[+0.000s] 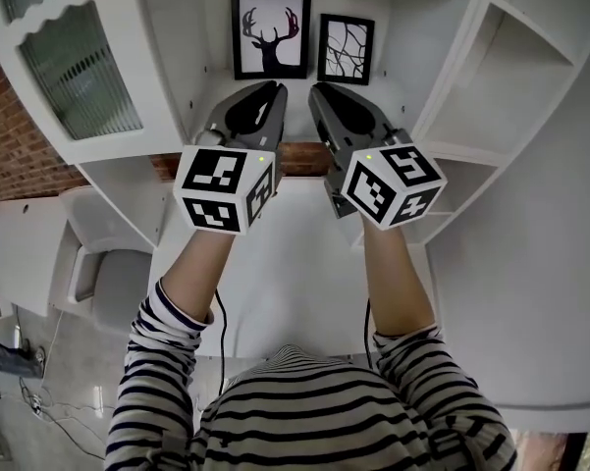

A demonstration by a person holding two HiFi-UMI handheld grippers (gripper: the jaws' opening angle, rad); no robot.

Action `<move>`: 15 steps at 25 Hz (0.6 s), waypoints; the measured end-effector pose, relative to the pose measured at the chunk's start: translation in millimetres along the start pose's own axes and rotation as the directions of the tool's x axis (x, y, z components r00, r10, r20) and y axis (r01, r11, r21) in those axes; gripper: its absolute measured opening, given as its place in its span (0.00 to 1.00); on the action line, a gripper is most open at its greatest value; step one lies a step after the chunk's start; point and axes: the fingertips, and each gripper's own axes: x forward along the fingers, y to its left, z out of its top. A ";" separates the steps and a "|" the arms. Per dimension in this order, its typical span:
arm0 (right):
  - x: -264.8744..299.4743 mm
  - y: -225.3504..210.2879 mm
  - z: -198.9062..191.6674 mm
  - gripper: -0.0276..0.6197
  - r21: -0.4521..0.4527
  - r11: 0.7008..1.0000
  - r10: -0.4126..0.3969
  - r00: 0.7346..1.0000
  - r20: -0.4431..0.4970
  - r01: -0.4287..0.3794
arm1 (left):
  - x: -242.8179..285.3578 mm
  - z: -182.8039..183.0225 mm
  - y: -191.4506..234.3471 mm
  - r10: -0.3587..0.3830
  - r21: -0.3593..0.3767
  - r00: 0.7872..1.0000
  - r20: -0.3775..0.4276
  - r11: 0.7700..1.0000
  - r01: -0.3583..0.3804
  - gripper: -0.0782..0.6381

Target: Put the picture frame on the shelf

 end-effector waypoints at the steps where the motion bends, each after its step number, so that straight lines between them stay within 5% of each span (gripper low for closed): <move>1: -5.3 1.6 -4.7 0.08 0.008 1.000 0.002 1.000 0.000 -0.002 | -4.7 -4.3 -3.8 -0.008 -0.006 1.000 -0.004 1.000 0.008 0.16; 15: -67.4 18.3 -90.9 0.05 -0.003 0.999 -0.033 0.995 -0.090 0.033 | -56.7 -71.0 -46.7 -0.075 -0.068 0.997 0.006 0.995 0.075 0.12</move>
